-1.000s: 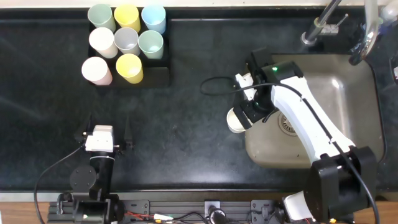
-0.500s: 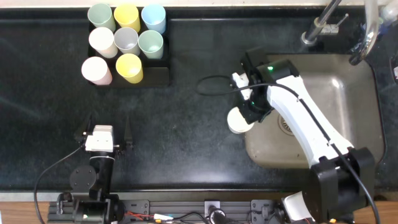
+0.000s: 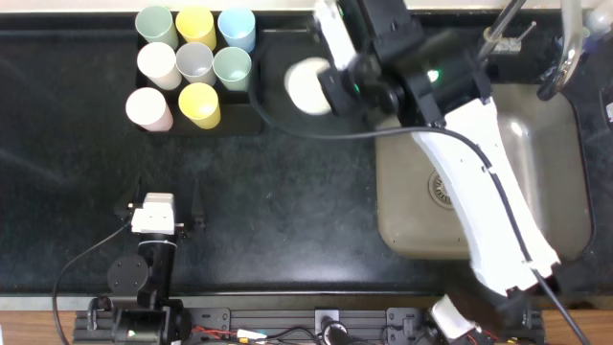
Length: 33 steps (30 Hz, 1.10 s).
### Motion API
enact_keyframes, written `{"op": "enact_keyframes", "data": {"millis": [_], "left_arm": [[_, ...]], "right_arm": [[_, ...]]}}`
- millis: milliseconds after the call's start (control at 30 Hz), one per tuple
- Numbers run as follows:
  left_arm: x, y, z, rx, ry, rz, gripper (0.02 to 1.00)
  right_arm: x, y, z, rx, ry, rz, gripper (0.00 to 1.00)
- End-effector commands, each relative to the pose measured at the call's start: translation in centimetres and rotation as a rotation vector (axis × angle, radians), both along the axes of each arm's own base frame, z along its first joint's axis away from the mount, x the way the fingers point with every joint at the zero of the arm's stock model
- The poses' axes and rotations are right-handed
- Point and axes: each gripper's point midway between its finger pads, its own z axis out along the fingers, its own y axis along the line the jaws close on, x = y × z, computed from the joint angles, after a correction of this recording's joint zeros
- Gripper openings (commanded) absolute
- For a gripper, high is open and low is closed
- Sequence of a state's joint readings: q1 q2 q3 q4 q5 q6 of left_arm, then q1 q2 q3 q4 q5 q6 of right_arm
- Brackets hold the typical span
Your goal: Store Cups
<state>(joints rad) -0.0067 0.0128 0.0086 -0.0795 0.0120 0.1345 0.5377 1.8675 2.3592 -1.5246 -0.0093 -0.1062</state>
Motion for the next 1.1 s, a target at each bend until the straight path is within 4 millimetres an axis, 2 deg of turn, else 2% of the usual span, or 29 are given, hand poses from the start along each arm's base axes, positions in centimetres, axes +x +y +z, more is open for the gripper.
{"op": "enact_keyframes", "data": {"millis": [33,133,267,367,567,1100], "left_arm": [[-0.1,-0.1,0.1,0.014,-0.006,-0.010,1.000],[-0.1,-0.1,0.1,0.014,-0.006,-0.010,0.998],[-0.1,-0.1,0.1,0.014,-0.006,-0.010,1.000],[-0.1,-0.1,0.1,0.014,-0.006,-0.010,1.000],[-0.1,-0.1,0.1,0.014,-0.006,-0.010,0.998],[-0.1,-0.1,0.1,0.014,-0.006,-0.010,0.998]], "right_arm": [[2.6,4.7,-3.4,-0.027,0.055,0.028,0.042],[2.8,6.6,-5.9,-0.064,0.088,0.057,0.042],[2.5,9.1,-8.2,-0.046,0.141,0.109,0.047],[2.8,10.3,-9.7,-0.056,0.152,0.124,0.047],[3.5,10.7,-13.3,-0.111,0.199,0.142,0.045],[6.0,12.2,-17.3,-0.135,0.177,0.164,0.045]]}}
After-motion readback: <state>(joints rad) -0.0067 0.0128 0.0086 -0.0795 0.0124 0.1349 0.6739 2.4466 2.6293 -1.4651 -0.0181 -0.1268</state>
